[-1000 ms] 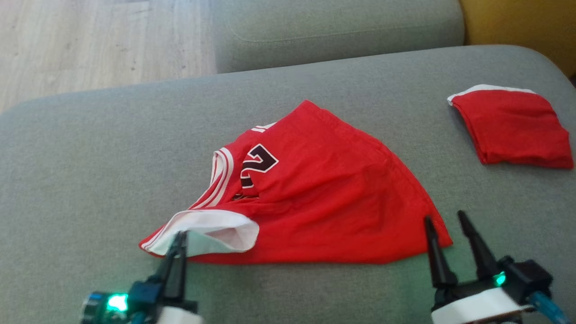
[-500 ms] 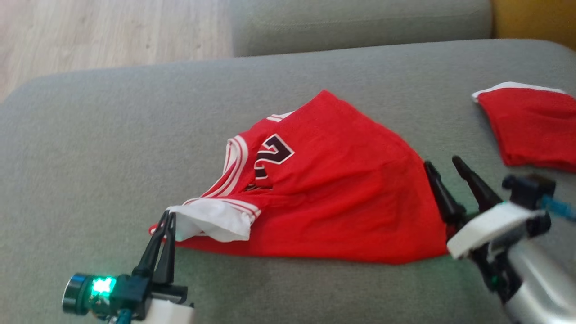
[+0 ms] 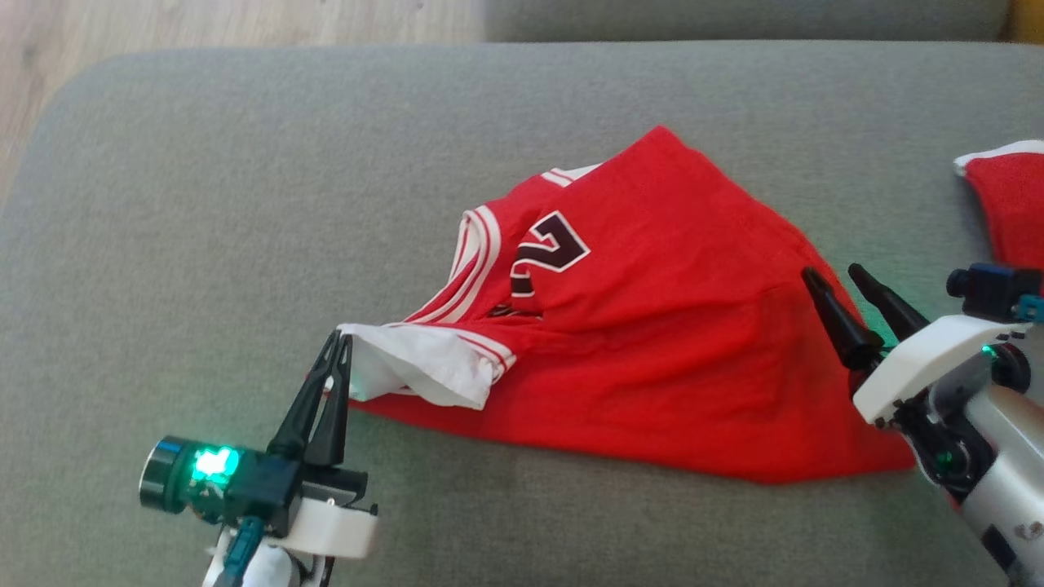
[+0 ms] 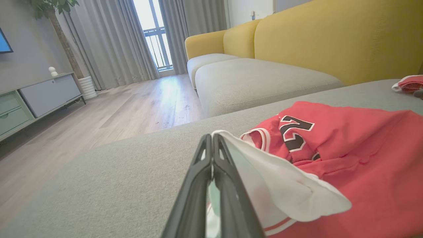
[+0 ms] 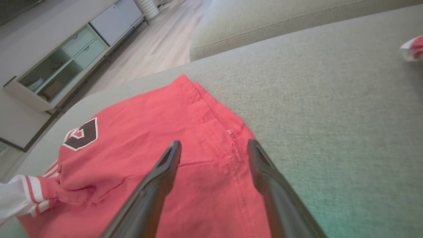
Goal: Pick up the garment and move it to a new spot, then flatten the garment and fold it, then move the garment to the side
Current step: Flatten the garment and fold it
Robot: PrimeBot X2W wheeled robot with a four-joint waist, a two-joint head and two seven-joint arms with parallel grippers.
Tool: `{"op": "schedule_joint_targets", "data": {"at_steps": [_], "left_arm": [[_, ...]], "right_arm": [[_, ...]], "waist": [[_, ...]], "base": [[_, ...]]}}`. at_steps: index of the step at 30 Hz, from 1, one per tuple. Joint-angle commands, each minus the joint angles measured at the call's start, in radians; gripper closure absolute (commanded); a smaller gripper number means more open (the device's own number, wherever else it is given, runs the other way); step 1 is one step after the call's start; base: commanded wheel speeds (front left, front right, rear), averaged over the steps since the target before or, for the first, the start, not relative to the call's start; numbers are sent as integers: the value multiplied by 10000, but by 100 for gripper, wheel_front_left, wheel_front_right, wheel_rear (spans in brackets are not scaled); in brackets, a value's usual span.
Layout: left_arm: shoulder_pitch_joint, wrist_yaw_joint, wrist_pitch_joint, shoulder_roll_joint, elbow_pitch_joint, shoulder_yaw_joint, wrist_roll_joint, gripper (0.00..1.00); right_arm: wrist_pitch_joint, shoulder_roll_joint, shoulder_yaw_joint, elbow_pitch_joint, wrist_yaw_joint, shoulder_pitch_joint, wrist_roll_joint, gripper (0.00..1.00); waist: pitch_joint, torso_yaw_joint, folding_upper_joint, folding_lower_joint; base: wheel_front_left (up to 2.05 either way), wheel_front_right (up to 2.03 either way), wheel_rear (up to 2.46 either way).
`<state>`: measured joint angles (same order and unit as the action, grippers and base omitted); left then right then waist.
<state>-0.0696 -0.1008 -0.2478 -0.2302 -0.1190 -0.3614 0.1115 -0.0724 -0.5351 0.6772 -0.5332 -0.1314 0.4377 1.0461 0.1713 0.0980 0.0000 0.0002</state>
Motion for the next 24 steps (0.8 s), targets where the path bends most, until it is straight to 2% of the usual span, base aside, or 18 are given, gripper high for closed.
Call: {"op": "schedule_joint_targets", "data": {"at_steps": [1,13,14,17,19,23,24], "left_arm": [[-495,-26,-59,-28,245,283,-107,100],[-912,-80,-119,226,31,148,-62,100],[-920,-84,-122,235,16,148,-52,100],[-939,-90,-129,252,-24,144,-30,100],[-959,-90,-132,268,-49,132,-24,100],[-1026,-92,-136,303,-73,118,-22,100],[-1039,-95,-136,314,-71,116,-23,100]], "right_arm": [[-219,-429,345,53,7,327,237,0],[-759,-886,1696,-696,7,943,1018,0],[-787,-909,1804,-727,7,980,1068,4],[-872,-981,2089,-798,7,1102,1229,27],[-932,-1035,2258,-847,7,1180,1329,47],[-1018,-1137,2573,-961,7,1337,1517,67],[-1051,-1156,2643,-984,7,1371,1563,75]], "waist": [[234,232,0,-2],[532,617,0,-2],[542,629,0,-2],[597,659,0,-2],[636,683,0,-2],[713,718,0,-2],[723,724,0,-2]], "base": [[0,0,0],[0,0,0],[0,0,0],[0,0,0],[0,0,0],[0,0,0],[0,0,0]]}}
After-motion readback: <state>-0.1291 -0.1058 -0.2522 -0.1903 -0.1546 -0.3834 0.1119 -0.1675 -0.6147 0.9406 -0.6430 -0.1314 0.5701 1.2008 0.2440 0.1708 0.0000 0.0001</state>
